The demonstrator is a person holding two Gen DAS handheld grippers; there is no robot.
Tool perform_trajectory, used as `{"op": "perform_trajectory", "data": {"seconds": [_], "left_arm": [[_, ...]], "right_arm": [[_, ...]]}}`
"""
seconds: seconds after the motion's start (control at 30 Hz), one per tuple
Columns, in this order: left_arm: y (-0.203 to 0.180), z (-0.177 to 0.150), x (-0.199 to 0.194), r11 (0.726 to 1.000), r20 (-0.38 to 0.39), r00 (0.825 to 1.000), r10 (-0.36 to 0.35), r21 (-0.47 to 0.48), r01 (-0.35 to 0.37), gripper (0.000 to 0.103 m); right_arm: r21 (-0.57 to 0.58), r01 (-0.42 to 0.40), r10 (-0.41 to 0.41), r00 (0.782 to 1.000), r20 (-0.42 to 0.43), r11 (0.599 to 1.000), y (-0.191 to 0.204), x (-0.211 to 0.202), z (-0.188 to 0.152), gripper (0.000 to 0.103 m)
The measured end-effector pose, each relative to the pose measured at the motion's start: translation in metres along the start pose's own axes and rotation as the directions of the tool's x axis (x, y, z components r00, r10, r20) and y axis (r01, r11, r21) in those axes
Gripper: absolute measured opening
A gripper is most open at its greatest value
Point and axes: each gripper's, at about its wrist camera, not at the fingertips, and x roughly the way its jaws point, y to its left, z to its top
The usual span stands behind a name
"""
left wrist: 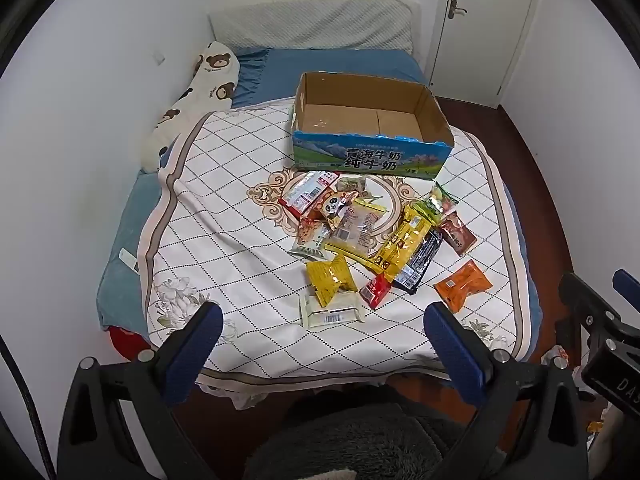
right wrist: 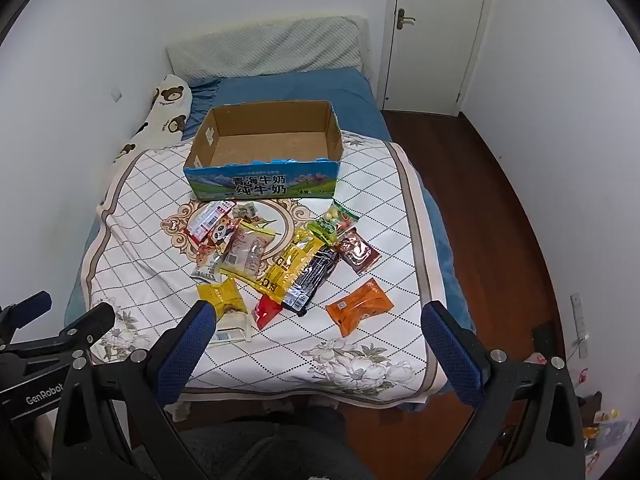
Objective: Organize snacks
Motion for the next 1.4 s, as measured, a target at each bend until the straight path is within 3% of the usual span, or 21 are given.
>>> {"op": "perform_trajectory", "data": {"seconds": [1.4], "left_arm": [[0.000, -0.002, -0.014, 1.000, 0.011, 1.000, -0.001, 0.004, 0.001, 0.103]], "right_arm": [[0.004, -0.005, 0.005, 1.000, 0.002, 1.000, -0.004, -0.010, -0.009, 0.103]]}}
